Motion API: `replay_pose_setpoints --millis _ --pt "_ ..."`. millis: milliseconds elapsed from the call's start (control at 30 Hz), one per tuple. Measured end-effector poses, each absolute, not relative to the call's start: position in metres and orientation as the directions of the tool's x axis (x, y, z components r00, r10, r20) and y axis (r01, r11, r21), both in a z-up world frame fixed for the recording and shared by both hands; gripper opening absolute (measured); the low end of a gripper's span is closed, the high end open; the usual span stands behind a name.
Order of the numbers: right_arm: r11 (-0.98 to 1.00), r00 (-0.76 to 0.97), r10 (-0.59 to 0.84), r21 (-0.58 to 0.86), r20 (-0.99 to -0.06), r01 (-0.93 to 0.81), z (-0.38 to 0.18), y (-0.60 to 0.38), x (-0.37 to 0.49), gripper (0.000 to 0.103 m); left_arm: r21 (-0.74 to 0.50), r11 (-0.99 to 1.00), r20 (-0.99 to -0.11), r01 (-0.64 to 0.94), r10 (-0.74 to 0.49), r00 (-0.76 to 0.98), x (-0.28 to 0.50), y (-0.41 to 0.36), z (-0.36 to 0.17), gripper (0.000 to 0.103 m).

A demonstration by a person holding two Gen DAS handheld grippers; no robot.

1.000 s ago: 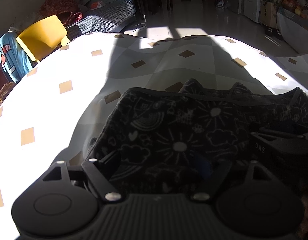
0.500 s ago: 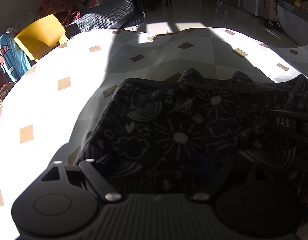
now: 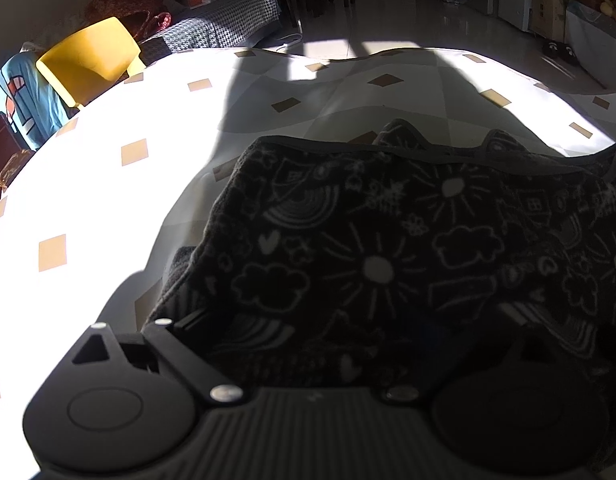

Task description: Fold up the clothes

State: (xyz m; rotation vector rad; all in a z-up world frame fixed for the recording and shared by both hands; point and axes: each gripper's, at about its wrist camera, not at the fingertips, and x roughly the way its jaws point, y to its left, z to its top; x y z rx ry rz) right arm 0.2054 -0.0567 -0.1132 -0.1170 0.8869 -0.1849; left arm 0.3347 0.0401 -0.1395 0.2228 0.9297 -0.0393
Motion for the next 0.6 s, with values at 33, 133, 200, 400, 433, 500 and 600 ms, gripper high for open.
replay_pose_setpoints --millis 33,133,200,400,433,500,600 --pt "0.977 0.617 -0.211 -0.188 -0.758 0.102 -0.114 -0.055 0.204 0.042 0.173 0.976 -0.799 0.129 0.062 0.598 0.333 0.041 -0.140 0.097" --pt "0.977 0.611 -0.205 -0.195 -0.765 0.083 -0.113 -0.055 0.201 0.042 0.159 0.978 -0.807 0.131 0.053 0.588 0.332 0.044 -0.140 0.097" --pt "0.980 0.604 -0.194 -0.186 -0.773 0.076 -0.112 -0.057 0.199 0.042 0.159 0.978 -0.810 0.138 0.049 0.584 0.328 0.045 -0.140 0.097" --pt "0.978 0.598 -0.189 -0.203 -0.779 0.046 -0.113 -0.054 0.185 0.042 0.167 0.972 -0.810 0.162 0.041 0.585 0.308 0.049 -0.140 0.097" --pt "0.978 0.594 -0.190 -0.204 -0.782 0.044 -0.112 -0.053 0.181 0.042 0.164 0.973 -0.811 0.162 0.039 0.584 0.303 0.051 -0.140 0.097" --pt "0.977 0.587 -0.191 -0.207 -0.787 0.040 -0.112 -0.051 0.174 0.042 0.155 0.975 -0.812 0.157 0.035 0.583 0.294 0.055 -0.140 0.097" --pt "0.979 0.570 -0.186 -0.199 -0.800 0.040 -0.110 -0.051 0.163 0.043 0.148 0.977 -0.814 0.156 0.031 0.580 0.277 0.062 -0.140 0.097"
